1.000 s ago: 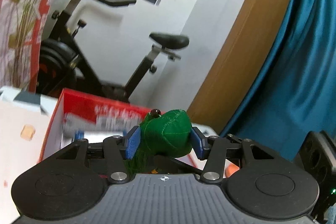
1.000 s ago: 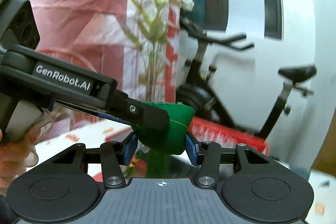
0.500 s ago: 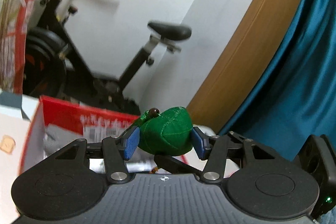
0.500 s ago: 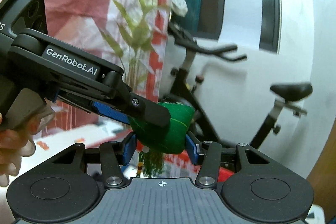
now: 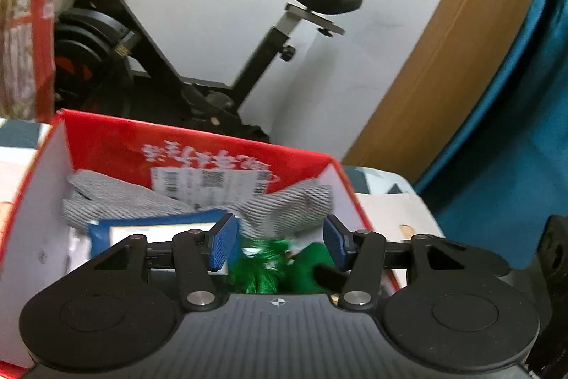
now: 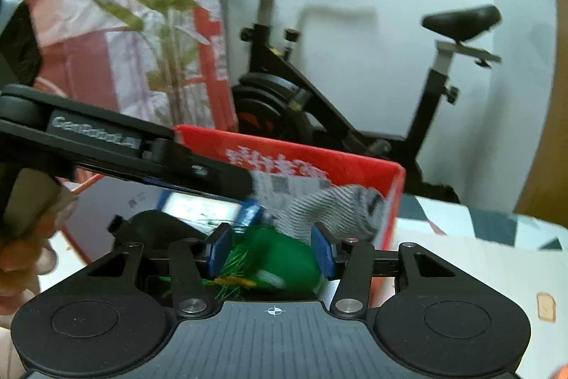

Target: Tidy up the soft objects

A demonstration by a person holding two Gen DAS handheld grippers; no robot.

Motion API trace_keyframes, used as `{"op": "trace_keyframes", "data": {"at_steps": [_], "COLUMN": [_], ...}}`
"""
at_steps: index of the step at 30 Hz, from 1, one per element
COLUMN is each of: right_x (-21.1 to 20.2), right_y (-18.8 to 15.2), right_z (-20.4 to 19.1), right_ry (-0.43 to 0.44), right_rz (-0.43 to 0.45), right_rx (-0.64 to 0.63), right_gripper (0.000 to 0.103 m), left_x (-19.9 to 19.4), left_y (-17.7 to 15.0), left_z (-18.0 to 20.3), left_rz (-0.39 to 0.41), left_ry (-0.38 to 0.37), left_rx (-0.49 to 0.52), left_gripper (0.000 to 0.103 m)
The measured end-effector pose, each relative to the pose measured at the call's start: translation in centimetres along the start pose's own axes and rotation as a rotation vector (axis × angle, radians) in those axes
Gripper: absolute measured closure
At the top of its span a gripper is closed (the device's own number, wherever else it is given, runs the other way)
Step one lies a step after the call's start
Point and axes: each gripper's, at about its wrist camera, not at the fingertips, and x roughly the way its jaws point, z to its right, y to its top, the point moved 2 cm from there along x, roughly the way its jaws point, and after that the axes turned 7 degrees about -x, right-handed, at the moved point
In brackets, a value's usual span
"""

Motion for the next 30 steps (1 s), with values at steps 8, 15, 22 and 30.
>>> {"op": "trace_keyframes", "data": {"at_steps": [8,15,22,30], "right_x": [-1.4,-4.4,-8.2,-12.5], "right_y": [0.4,1.4,2.5,3.1], "right_z": [1.0,0.3,-1.2,-3.5], "right_ry": [-0.067,-0.081,-0.099,-0.129], "right_rz": [0.020,0.062,0.122,0.175], "right_rx": [0.045,0.067,0.092,0.104], "right_gripper": [0.040,0.001,0.000,0.000], "left_x": [-3.7,-7.4,-11.6,-16.5], "left_y": [-0.2,-0.4,-1.5,-2.3], "left_z": [-0.2,-0.4,1.1,2.8], "left_rz": [0.077,0.132,0.224,0.295], "left_ry": [0.125,0.266,0.468,0.440], "left_rx": [0.072,0.104,0.190,0.180], "left_gripper": [0.002,0.000,0.000,0.000]}}
